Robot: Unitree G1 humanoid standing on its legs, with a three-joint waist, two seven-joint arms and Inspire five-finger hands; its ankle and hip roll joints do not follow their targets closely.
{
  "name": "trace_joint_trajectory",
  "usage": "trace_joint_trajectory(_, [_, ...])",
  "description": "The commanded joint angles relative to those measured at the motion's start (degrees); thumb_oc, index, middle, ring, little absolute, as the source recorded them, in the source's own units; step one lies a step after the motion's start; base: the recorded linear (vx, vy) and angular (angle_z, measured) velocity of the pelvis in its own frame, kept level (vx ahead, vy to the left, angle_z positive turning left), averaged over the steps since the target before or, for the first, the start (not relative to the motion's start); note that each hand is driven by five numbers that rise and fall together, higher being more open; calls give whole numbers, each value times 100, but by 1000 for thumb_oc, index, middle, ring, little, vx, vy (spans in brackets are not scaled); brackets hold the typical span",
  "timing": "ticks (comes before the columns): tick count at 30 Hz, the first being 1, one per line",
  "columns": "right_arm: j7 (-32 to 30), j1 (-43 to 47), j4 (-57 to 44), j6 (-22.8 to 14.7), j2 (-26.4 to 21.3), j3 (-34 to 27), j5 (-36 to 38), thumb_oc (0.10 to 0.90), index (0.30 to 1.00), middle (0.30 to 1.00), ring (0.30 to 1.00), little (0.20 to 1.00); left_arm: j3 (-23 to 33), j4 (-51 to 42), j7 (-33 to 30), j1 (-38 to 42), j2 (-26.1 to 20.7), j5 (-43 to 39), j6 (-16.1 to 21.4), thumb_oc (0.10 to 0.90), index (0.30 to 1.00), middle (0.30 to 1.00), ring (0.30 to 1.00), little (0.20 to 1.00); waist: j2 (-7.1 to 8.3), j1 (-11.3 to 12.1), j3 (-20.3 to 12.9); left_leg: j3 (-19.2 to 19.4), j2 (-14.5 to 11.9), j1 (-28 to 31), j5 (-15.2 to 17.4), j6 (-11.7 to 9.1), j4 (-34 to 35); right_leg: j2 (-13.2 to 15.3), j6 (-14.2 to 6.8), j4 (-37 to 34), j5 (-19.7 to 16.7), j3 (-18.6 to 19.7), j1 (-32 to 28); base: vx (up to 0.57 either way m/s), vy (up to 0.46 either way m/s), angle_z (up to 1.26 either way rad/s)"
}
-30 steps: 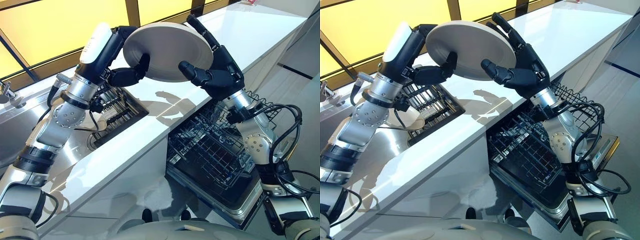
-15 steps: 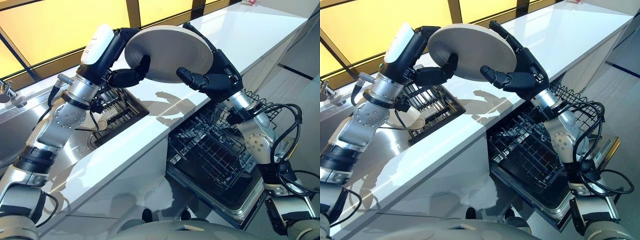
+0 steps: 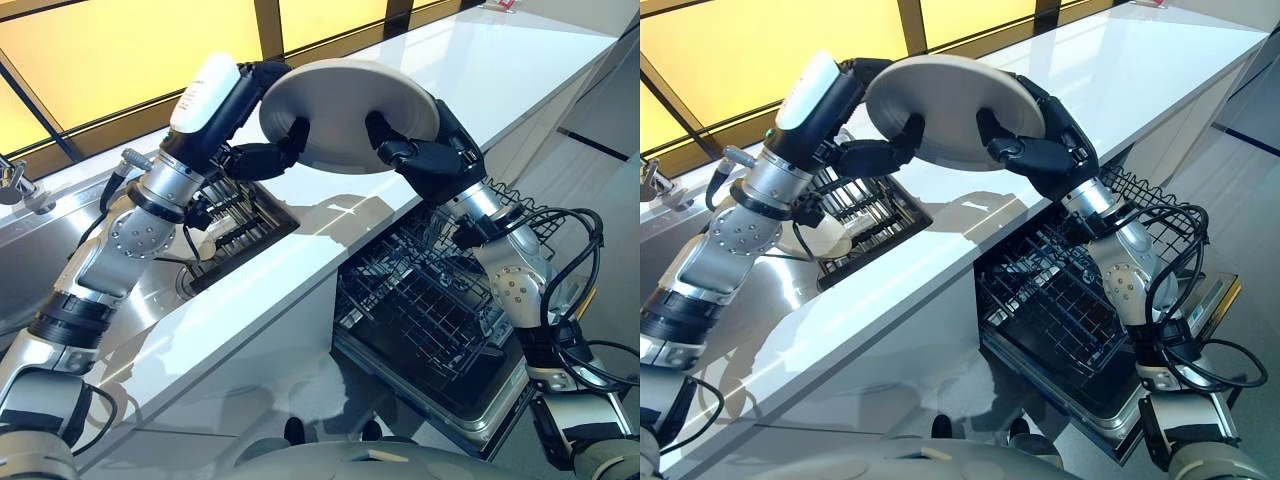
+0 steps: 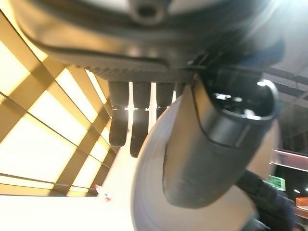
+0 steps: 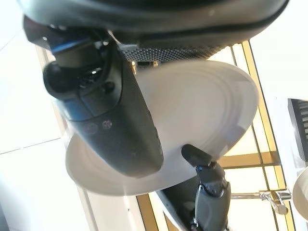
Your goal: Pick up plates and place into dishwasher.
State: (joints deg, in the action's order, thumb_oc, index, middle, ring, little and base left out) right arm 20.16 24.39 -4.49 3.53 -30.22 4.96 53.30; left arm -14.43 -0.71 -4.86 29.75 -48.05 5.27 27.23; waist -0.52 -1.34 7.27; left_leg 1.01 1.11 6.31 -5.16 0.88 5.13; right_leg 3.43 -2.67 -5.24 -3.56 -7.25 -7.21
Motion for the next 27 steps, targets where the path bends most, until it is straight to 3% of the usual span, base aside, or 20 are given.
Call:
trace_joint_trajectory(1, [331,770,-413,-197,183,167,225,100,300,300,300,200,149,-140,-283,935,57,-297,145,100,300,300,300,200,82,-21,-512,43,291,198,794,65,-13,-382,-11,107,534,-207,-171,0,0,0])
trace_joint_trajectory(5, [290,769,-386,-166,188,200,176,100,300,300,300,200,106,-178,-279,931,87,-285,112,100,300,300,300,200,82,-24,-506,45,294,205,803,71,-13,-379,-17,113,539,-202,-171,0,0,0])
trace_joint_trajectory(6, [297,752,-371,-156,176,197,187,100,300,300,300,200,106,-187,-259,931,92,-292,68,155,347,347,347,255,87,-26,-503,47,295,206,803,71,-13,-379,-20,111,536,-199,-172,0,0,0])
trace_joint_trajectory(7, [268,744,-364,-144,178,196,170,100,300,300,300,200,99,-178,-253,925,108,-353,4,155,347,347,347,255,87,-30,-496,44,297,209,802,76,-13,-378,-19,114,533,-194,-171,0,0,0])
trace_joint_trajectory(8, [221,728,-361,-116,171,183,170,100,300,300,300,200,109,-168,-216,903,133,-418,-96,633,756,756,756,733,92,-33,-494,48,296,211,799,76,-13,-377,-20,109,527,-189,-173,0,0,0])
trace_joint_trajectory(9, [201,722,-361,-107,168,181,162,100,300,300,300,200,114,-164,-206,893,137,-438,-124,800,900,900,900,900,92,-32,-492,47,297,212,799,76,-13,-378,-20,109,527,-186,-172,0,0,0])
trace_joint_trajectory(13, [-100,631,-308,-154,108,100,-120,100,300,300,300,200,230,-169,-25,737,218,-1009,-316,800,900,900,900,900,97,-37,-491,64,294,205,790,77,-13,-375,-29,109,512,-182,-157,0,0,0])
trace_joint_trajectory(19, [-1326,336,-437,-1234,-152,-609,-1309,100,300,300,300,200,921,-363,185,20,312,-1677,-519,800,900,900,900,900,100,-43,-463,97,281,177,757,80,-13,-374,-35,116,462,-163,-111,2,0,-1])
trace_joint_trajectory(24, [-2735,-179,-638,-1945,-637,-1535,-2720,100,300,300,300,200,1780,-559,-109,-925,190,-1088,-671,800,900,900,900,900,69,-56,-422,116,284,210,787,107,-13,-400,-24,198,515,-70,-78,7,-1,-3])
trace_joint_trajectory(27, [-3097,-498,-512,-2000,-873,-1892,-2812,100,300,300,300,200,2134,-536,-151,-1330,87,-1054,-737,800,900,900,900,900,52,-57,-390,119,282,242,802,125,-13,-410,-17,265,559,-42,-70,11,0,0])
